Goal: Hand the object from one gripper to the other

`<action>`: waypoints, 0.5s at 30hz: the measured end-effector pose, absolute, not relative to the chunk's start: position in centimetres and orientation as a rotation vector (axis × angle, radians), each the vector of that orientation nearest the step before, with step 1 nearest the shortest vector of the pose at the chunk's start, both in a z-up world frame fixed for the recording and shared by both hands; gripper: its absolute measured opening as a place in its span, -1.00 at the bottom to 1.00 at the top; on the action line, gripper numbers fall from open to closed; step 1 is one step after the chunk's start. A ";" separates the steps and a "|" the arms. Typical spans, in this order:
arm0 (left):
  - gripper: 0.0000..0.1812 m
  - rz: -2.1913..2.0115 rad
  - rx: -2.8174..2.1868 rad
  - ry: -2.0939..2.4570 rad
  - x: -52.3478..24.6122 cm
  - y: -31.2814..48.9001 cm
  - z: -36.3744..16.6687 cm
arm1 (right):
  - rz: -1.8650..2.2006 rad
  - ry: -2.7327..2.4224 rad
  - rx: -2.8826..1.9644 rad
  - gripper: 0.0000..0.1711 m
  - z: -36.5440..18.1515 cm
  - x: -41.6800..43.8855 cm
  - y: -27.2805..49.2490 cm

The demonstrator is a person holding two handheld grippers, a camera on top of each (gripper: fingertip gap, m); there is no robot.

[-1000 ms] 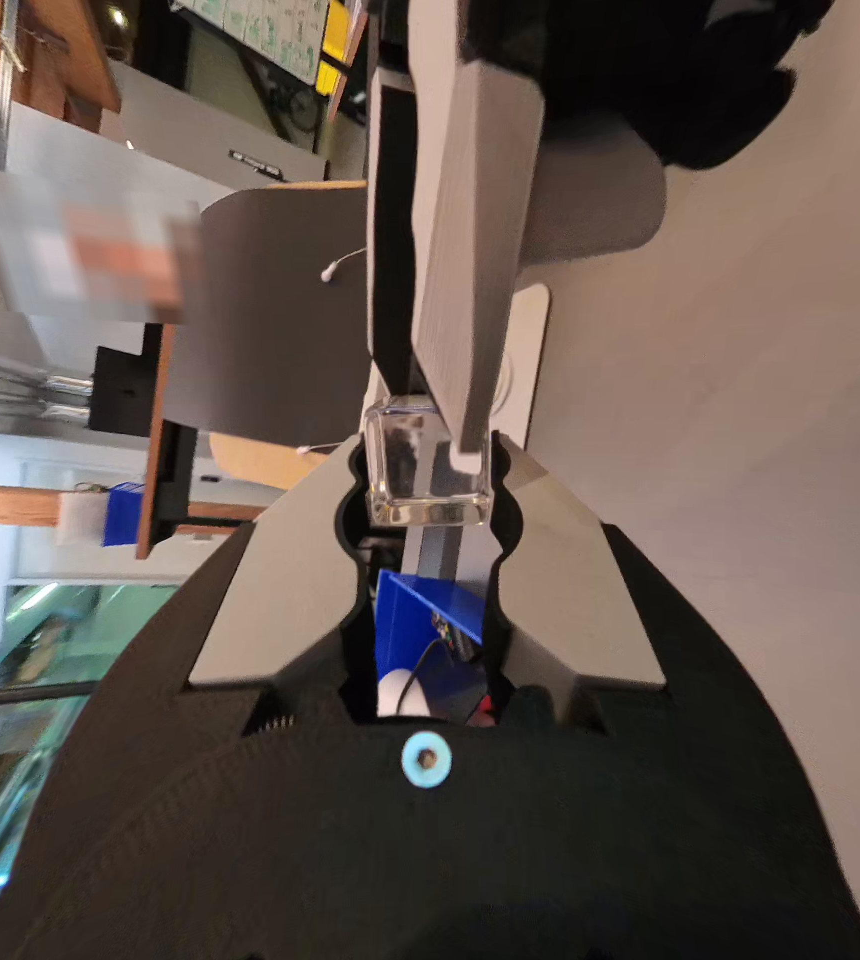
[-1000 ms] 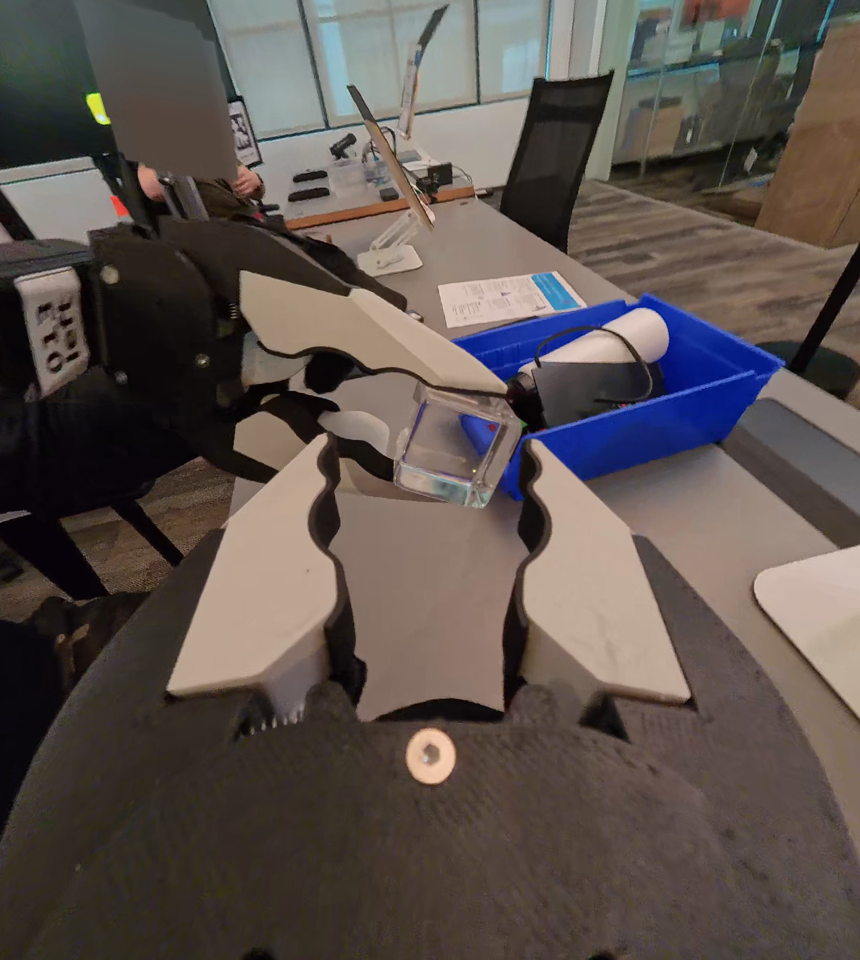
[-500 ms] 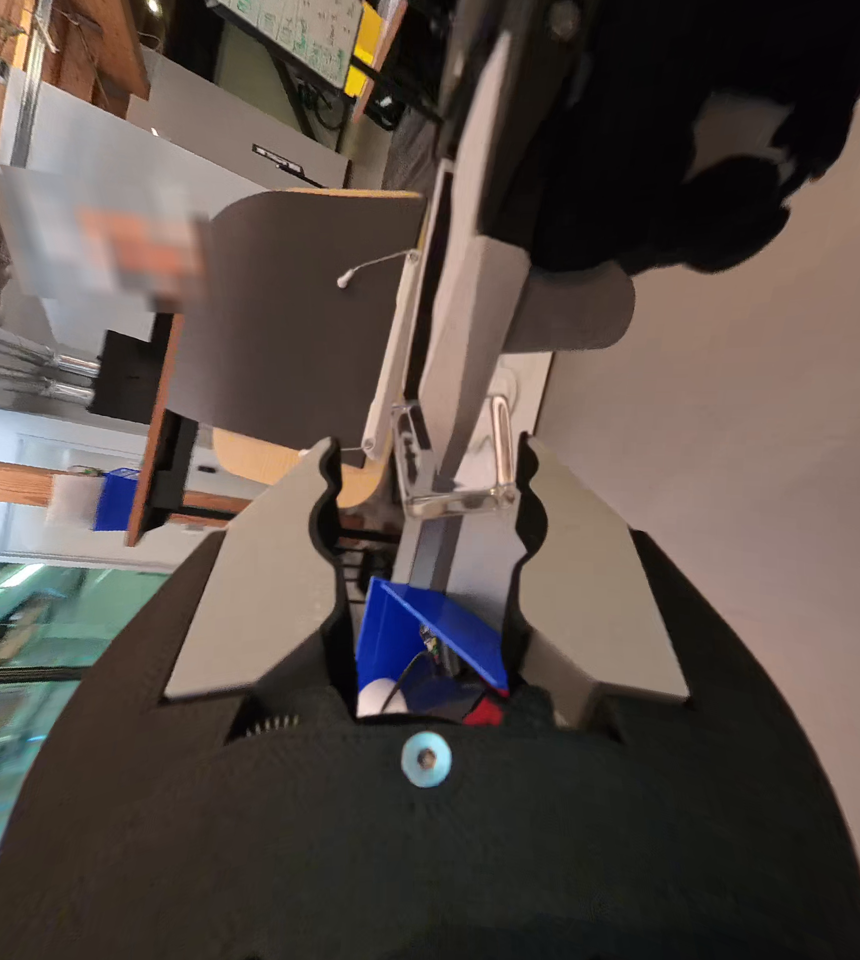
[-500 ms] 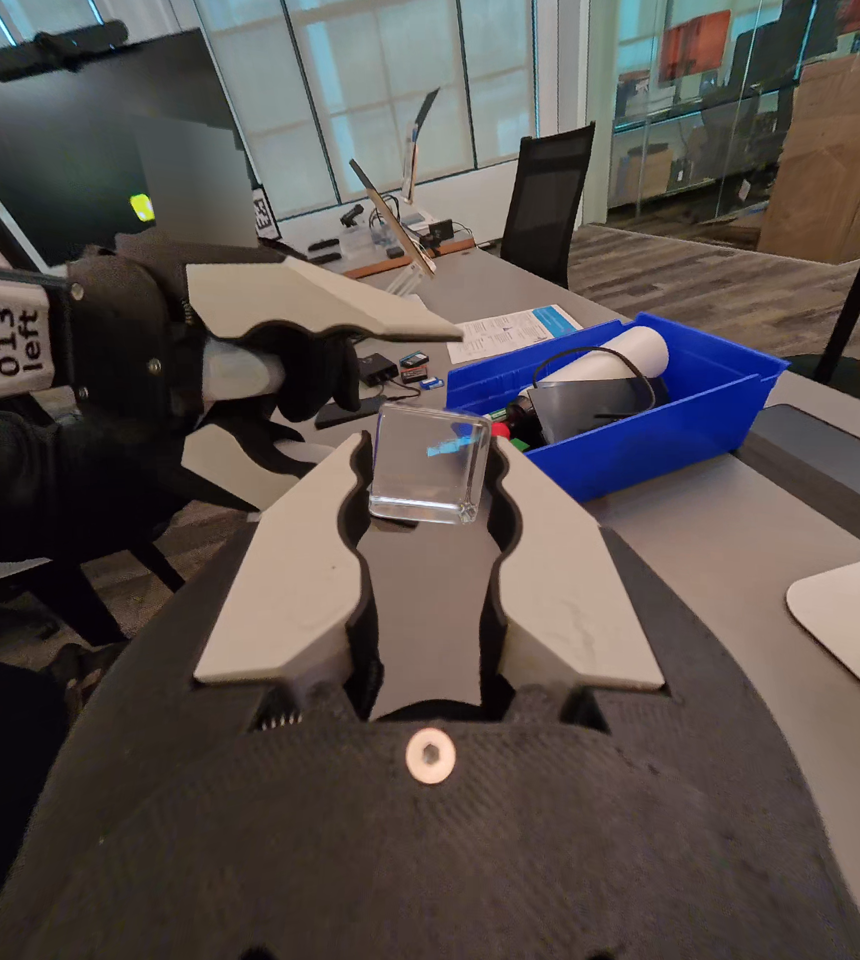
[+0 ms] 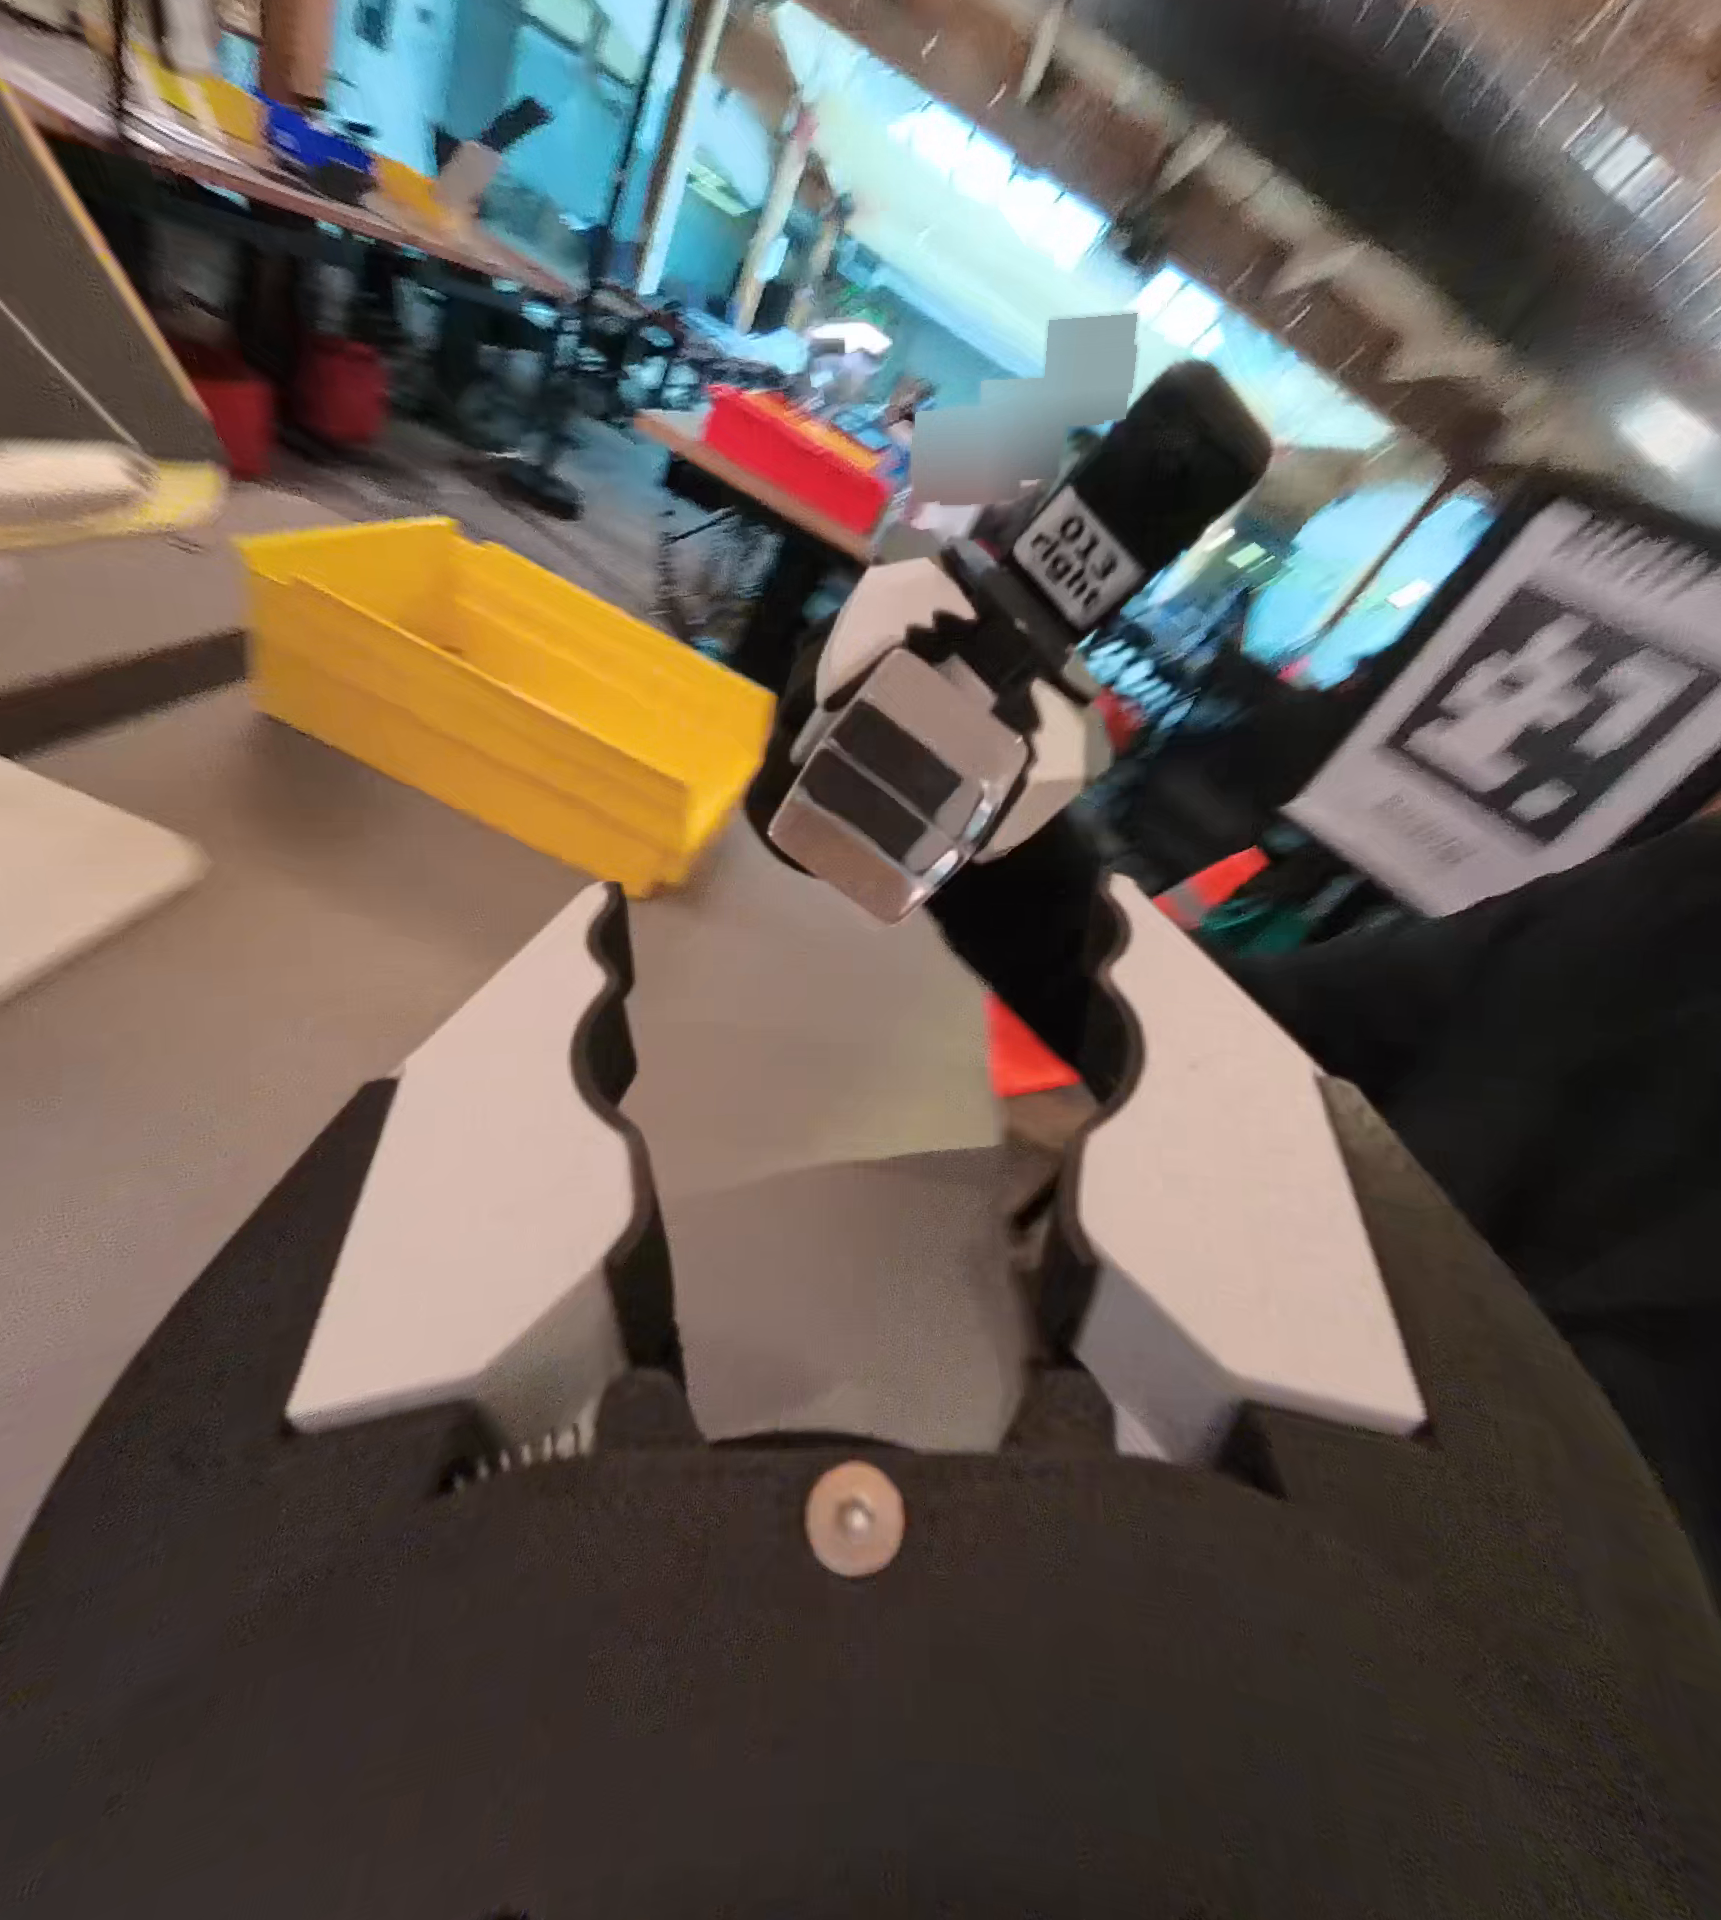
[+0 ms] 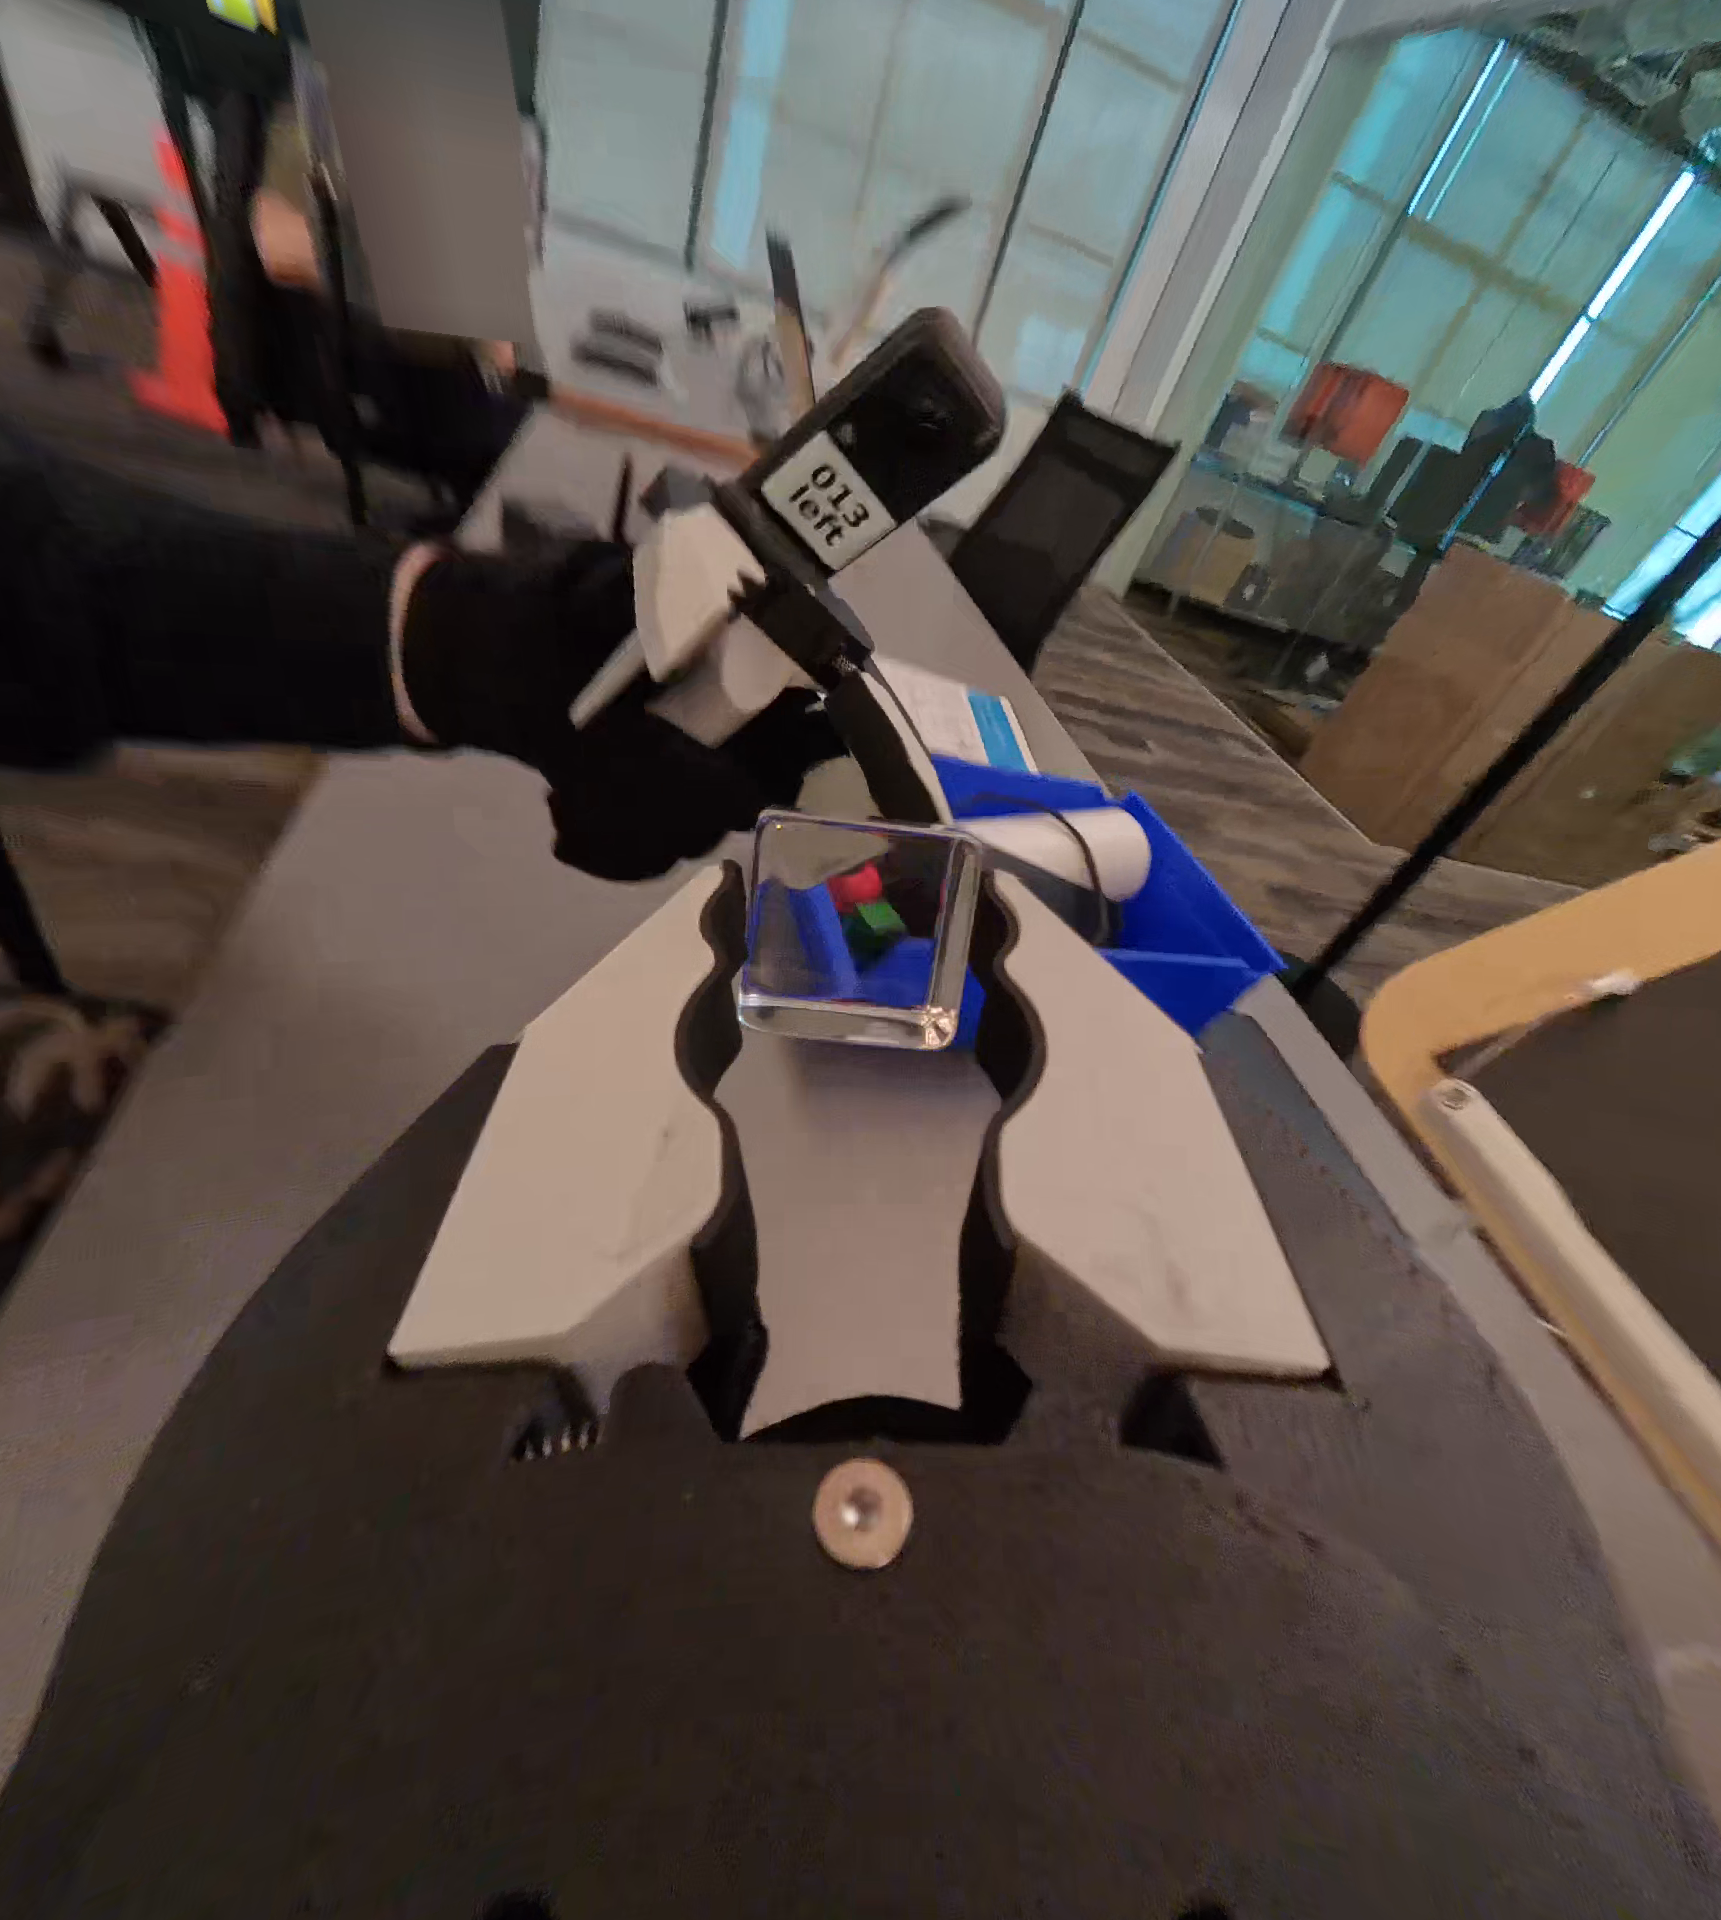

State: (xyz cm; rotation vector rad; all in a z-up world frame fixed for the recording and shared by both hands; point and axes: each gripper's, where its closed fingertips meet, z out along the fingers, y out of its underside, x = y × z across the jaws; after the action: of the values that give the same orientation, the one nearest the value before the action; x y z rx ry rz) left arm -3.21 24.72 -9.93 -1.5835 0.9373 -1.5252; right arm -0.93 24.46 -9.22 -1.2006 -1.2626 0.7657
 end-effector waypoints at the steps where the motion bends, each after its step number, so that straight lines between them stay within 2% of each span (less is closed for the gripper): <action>1: 0.03 -1.626 -1.596 0.909 -3.0 24.6 -10.2 | 0.679 -1.308 -1.213 -0.51 -9.7 -0.8 24.6; 4: 0.25 -1.647 -1.698 0.914 -1.6 24.3 -12.6 | 0.408 -1.443 -1.232 -0.52 -11.4 -0.4 25.0; 5: 0.23 -1.627 -1.721 0.889 -1.1 24.6 -13.0 | 0.335 -1.481 -1.242 -0.52 -12.0 -0.3 25.2; 15: -0.21 -1.481 -1.804 0.732 0.6 25.9 -14.6 | -0.084 -1.632 -1.269 -0.52 -15.4 -1.5 26.5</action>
State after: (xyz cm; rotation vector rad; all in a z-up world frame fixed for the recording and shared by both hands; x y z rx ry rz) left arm 0.55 25.87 -14.57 -1.8041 0.7320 -1.4812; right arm -1.49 26.45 -15.38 -1.2690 -1.6325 -0.0841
